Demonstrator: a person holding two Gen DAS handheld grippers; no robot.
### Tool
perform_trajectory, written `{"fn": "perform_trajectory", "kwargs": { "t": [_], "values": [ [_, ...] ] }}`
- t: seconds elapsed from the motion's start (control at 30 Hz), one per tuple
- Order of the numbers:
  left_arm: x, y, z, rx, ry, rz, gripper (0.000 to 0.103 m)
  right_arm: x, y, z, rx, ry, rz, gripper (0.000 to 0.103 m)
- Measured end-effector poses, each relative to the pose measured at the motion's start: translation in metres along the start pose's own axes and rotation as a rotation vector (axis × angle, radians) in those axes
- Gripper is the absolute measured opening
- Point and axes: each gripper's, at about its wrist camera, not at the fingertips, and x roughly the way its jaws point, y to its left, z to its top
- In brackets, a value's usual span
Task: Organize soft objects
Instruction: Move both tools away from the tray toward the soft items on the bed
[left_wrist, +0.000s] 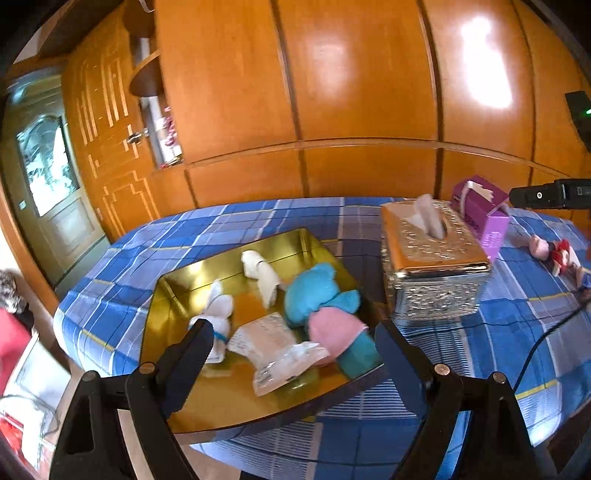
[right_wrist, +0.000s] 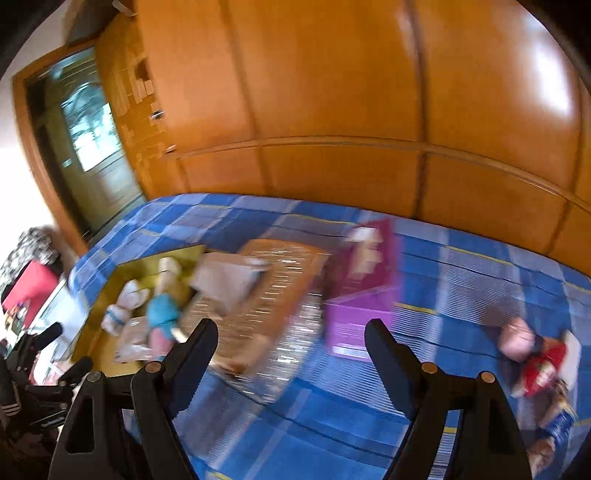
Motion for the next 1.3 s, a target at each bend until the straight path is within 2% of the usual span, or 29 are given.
{"fn": "perform_trajectory", "kwargs": {
  "t": [0.23, 0.53, 0.73, 0.83, 0.87, 0.93, 1.0, 1.3],
  "values": [
    [-0.003, -0.033, 0.014, 0.08, -0.024, -0.061, 0.09, -0.028, -0.08, -0.01, 0.144, -0.047, -0.146, 0.083],
    [-0.012, -0.089, 0.034, 0.199, -0.064, -0.174, 0.089, -0.059, -0.187, -0.03, 0.389, -0.122, -0.344, 0.083],
    [-0.014, -0.13, 0.048, 0.275, -0.077, -0.251, 0.089, -0.066, -0.252, -0.05, 0.547, -0.159, -0.484, 0.083],
    [-0.016, -0.148, 0.054, 0.305, -0.082, -0.285, 0.09, -0.068, -0.279, -0.07, 0.645, -0.183, -0.537, 0.083],
    [-0.017, -0.155, 0.056, 0.316, -0.085, -0.298, 0.09, -0.069, -0.287, -0.076, 0.696, -0.175, -0.534, 0.083],
    [-0.017, -0.169, 0.06, 0.342, -0.093, -0.321, 0.089, -0.077, -0.3, -0.084, 0.787, -0.216, -0.498, 0.083],
    [-0.016, -0.183, 0.065, 0.363, -0.095, -0.347, 0.089, -0.082, -0.309, -0.091, 0.835, -0.226, -0.504, 0.083],
    [-0.012, -0.252, 0.085, 0.432, -0.065, -0.495, 0.089, -0.091, -0.332, -0.121, 1.053, -0.264, -0.43, 0.083]
  ]
}}
